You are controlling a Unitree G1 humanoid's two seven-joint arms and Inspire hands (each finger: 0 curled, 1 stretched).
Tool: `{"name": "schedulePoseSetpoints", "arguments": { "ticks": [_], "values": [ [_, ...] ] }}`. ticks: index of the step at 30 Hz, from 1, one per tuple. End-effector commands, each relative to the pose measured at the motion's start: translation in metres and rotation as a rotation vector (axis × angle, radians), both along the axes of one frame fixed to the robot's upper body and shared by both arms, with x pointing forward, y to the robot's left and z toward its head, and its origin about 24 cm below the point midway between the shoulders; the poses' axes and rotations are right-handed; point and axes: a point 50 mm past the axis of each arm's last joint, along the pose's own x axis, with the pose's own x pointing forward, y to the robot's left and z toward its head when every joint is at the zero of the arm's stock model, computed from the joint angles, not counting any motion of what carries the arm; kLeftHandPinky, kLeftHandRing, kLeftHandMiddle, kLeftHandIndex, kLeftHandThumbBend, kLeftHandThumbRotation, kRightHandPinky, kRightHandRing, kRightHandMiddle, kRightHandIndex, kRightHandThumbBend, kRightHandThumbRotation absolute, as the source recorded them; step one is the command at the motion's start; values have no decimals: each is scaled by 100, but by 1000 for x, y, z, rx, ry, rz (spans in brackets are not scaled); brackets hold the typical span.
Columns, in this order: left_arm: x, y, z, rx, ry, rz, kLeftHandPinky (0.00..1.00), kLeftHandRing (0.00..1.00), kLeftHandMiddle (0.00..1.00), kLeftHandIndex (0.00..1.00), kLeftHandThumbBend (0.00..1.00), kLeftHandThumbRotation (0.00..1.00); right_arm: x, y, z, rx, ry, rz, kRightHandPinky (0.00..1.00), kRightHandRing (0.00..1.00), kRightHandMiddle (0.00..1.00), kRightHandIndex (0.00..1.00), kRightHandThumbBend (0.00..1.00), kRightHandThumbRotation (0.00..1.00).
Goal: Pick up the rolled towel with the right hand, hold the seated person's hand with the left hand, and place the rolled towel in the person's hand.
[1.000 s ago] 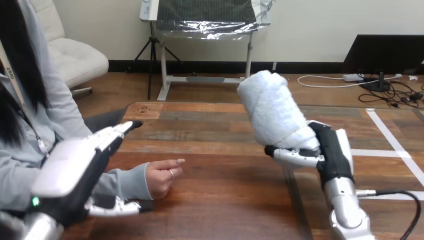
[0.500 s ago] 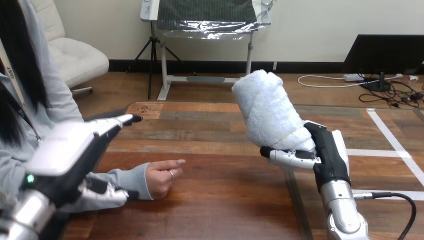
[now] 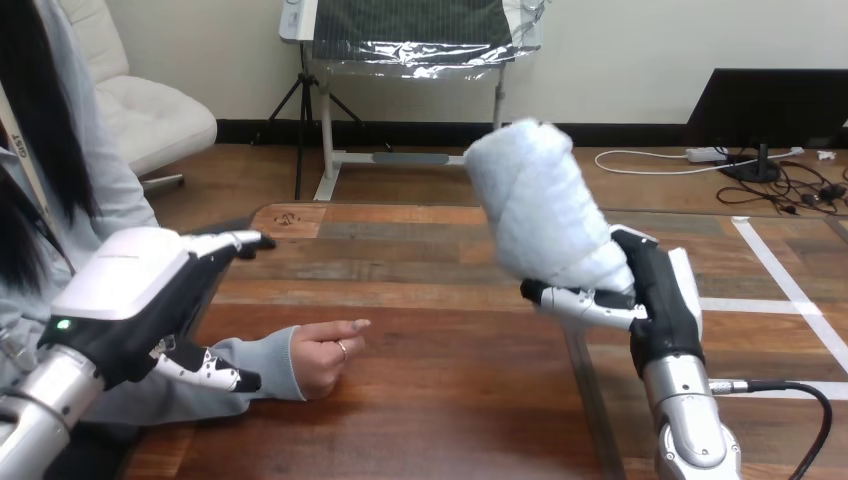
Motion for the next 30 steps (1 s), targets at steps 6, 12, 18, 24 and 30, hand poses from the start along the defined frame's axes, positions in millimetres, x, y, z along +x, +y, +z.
{"name": "schedulePoseSetpoints", "arguments": {
  "ticks": [6, 12, 18, 24, 30],
  "values": [
    [24, 3, 1, 32, 12, -2, 70, 78, 78, 82, 100, 23, 14, 0, 35, 50, -205, 7, 31, 38, 47, 46, 78, 0],
    [31, 5, -6, 44, 73, 14, 68, 76, 78, 81, 100, 23, 12, 1, 36, 85, -229, 15, 31, 38, 47, 46, 78, 0],
    [37, 7, -13, 54, 114, 21, 68, 74, 78, 81, 100, 23, 10, 1, 38, 111, -261, 34, 31, 38, 47, 46, 78, 0],
    [41, 7, -19, 66, 160, 30, 68, 73, 78, 81, 100, 24, 8, 1, 40, 124, -285, 49, 31, 37, 47, 45, 77, 0],
    [43, 7, -26, 67, 180, 31, 68, 72, 77, 80, 100, 25, 7, 1, 43, 139, -311, 67, 31, 37, 47, 45, 76, 0]
  ]
}}
